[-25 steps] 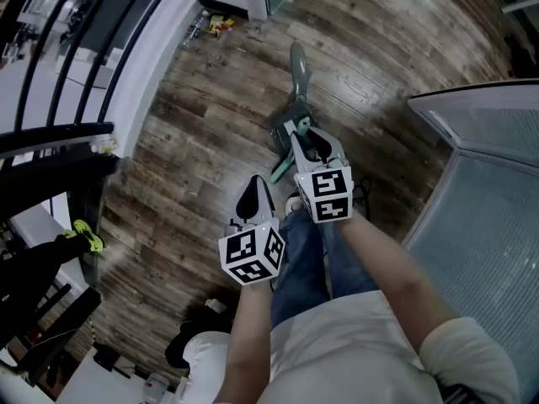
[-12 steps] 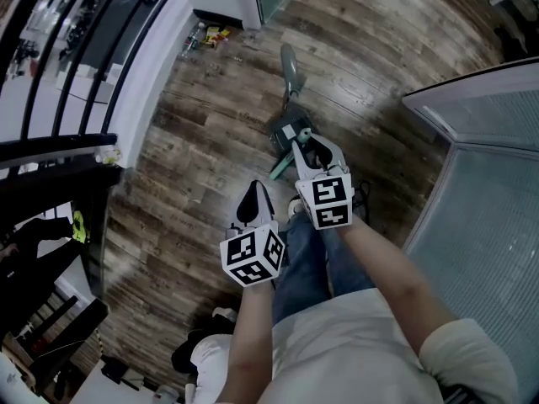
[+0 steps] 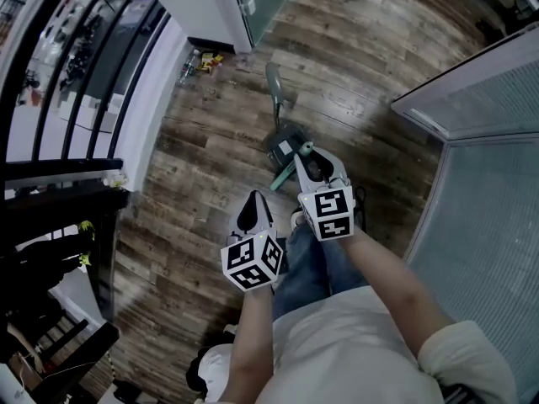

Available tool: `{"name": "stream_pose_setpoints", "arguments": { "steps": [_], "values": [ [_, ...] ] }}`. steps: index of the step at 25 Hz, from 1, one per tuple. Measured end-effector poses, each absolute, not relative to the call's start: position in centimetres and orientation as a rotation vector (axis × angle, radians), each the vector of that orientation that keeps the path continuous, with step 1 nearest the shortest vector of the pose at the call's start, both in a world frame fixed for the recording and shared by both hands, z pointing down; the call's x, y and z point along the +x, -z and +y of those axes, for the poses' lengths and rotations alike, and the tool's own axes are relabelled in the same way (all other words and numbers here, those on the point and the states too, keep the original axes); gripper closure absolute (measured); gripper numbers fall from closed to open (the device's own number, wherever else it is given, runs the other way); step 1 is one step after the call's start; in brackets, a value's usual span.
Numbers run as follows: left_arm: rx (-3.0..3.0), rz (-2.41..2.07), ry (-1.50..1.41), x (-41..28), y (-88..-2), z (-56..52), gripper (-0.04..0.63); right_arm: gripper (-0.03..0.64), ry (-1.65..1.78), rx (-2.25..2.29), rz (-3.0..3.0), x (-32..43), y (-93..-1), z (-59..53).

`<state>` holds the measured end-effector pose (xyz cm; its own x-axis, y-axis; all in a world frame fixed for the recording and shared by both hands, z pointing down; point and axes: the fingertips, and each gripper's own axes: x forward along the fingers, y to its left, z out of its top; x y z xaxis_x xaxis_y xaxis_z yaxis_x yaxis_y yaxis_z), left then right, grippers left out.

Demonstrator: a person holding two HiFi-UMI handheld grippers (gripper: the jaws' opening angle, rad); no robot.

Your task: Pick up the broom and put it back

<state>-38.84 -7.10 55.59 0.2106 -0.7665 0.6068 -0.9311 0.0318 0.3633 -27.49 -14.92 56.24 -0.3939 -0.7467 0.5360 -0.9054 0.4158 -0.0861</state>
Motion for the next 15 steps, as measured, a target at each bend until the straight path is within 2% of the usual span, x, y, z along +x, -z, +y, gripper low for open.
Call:
{"name": "stream_pose_setpoints", "arguments": {
  "steps": [15],
  "values": [
    [1.926,-1.506,-0.290,-34.9,-50.3,-6.9,0.586,0.523,-0.449,1.519,-2.269,-23.0,-48.1,-11.2]
  ]
}}
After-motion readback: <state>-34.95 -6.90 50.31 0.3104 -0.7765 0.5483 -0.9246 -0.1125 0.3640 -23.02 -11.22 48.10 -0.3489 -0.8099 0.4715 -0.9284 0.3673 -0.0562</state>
